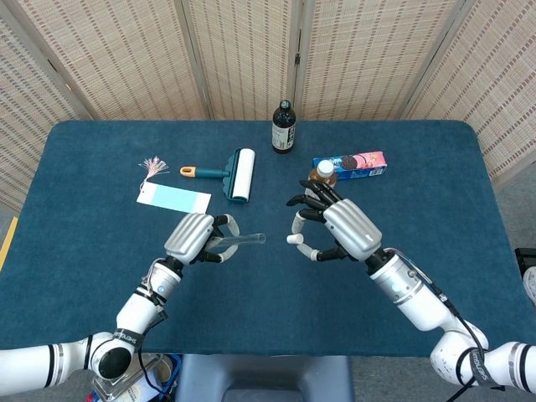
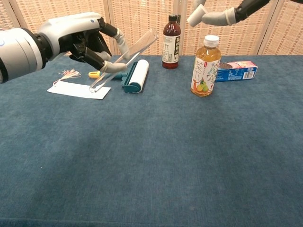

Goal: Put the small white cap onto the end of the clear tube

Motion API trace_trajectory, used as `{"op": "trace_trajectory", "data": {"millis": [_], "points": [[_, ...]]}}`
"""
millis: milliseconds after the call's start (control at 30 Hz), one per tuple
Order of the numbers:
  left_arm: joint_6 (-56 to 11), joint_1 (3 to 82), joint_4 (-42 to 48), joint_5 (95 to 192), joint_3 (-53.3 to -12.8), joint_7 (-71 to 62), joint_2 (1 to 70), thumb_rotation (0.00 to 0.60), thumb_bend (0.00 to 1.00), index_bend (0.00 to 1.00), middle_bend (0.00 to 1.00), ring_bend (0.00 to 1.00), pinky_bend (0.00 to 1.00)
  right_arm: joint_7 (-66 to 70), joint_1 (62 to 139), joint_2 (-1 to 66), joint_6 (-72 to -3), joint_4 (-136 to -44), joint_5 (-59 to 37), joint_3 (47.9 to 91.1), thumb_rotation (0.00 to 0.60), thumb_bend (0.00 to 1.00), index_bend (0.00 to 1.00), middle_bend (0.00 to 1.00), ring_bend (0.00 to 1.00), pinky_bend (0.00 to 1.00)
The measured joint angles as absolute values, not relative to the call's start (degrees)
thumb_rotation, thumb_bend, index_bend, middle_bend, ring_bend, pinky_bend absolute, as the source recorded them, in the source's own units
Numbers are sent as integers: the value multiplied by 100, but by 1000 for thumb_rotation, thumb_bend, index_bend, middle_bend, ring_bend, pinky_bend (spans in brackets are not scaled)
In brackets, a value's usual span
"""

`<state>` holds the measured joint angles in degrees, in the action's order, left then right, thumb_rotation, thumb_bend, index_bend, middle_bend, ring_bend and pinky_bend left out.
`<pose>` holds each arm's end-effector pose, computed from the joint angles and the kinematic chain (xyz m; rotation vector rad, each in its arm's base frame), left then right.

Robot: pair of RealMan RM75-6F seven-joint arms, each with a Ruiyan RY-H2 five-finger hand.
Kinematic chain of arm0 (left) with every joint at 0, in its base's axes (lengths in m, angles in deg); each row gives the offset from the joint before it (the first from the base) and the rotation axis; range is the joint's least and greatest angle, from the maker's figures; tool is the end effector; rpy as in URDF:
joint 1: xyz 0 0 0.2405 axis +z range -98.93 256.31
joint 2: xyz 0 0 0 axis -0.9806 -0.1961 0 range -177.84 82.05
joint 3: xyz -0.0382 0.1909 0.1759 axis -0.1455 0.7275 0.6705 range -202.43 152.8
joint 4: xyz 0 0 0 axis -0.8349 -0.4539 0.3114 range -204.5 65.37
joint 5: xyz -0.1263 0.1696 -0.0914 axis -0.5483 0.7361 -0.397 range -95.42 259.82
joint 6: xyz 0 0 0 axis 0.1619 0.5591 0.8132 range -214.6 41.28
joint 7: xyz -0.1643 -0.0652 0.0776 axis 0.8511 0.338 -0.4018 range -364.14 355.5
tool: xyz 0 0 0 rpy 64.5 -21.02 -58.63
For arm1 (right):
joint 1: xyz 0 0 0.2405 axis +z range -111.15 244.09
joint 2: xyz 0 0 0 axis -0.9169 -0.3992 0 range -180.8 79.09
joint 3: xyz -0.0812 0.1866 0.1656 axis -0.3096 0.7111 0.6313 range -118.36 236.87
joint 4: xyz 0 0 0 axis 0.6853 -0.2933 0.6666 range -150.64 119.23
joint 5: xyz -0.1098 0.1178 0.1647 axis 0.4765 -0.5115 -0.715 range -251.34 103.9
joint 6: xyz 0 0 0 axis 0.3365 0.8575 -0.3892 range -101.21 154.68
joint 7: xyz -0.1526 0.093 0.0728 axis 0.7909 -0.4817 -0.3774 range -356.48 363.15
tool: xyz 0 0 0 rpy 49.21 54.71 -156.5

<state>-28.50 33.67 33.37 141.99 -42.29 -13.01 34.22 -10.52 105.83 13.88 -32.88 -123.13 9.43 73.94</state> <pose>-0.0471 0.3838 -0.0040 -1.7552 -1.2484 -1.3312 -0.0634 -0.3632 0.0776 1.8713 -1.1188 1.5008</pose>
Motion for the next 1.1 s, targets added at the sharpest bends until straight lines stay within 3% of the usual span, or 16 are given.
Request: {"op": "trace_trajectory", "data": {"millis": [1100], "points": [[-2851,3173,3526,13765,-4207,-1359,3444,600,339,636,1000,1000,1000,-686,10964,1797,-3063,-12193,641,7424,600,411,657,245,0,0]]}}
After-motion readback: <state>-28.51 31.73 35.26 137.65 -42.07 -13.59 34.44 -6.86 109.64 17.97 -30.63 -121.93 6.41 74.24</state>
